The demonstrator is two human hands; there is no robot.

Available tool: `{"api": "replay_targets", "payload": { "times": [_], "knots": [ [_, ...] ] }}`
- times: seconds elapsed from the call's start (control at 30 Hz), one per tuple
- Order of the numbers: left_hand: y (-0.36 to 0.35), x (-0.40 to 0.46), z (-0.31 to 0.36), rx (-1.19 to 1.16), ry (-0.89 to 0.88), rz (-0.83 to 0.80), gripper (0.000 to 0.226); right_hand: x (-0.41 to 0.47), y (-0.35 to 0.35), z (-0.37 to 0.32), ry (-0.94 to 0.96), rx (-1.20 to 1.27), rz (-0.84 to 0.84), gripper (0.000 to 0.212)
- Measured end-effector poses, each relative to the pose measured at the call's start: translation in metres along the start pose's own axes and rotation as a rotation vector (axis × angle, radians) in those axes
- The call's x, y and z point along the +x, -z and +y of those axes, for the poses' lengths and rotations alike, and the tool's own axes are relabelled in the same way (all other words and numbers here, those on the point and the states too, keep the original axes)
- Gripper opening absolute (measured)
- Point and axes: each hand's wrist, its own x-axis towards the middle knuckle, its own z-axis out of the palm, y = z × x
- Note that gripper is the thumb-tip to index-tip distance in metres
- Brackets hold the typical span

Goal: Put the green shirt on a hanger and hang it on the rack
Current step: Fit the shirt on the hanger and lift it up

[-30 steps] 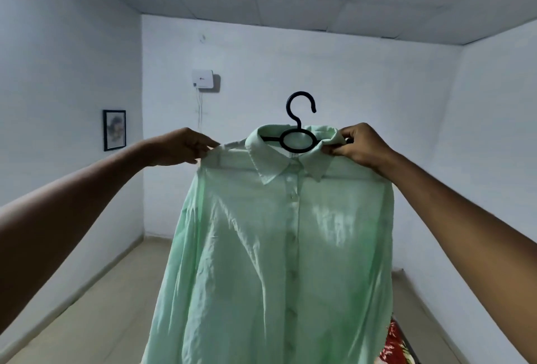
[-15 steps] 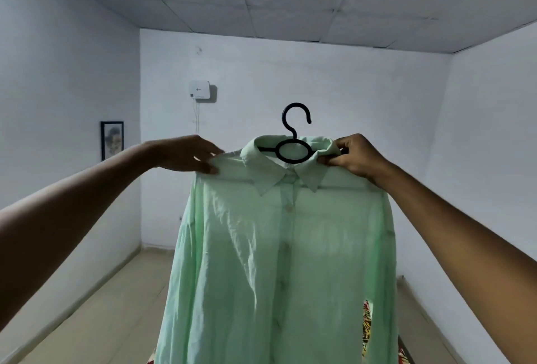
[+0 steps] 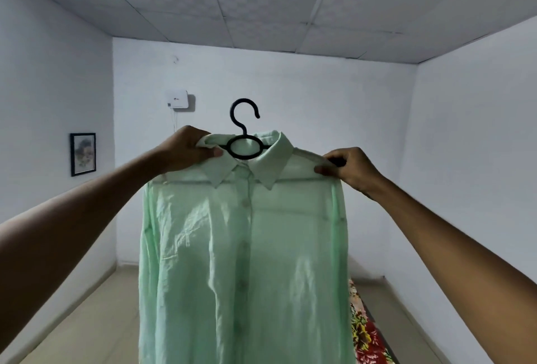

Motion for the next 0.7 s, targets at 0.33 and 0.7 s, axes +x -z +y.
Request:
{"api": "replay_targets", "payload": {
  "times": [0.33,0.7],
  "knots": [
    [0.003,0.012,-0.006,0.001,-0.053,-0.036,0.022,-0.008,0.003,0.006,-0.034,0.023,0.126,0.019],
    [-0.008,0.018,0.005,-0.010,-0.102,-0.063,0.025,0.006,-0.002,0.008,-0.023,0.115,-0.123,0.025]
  ]
}}
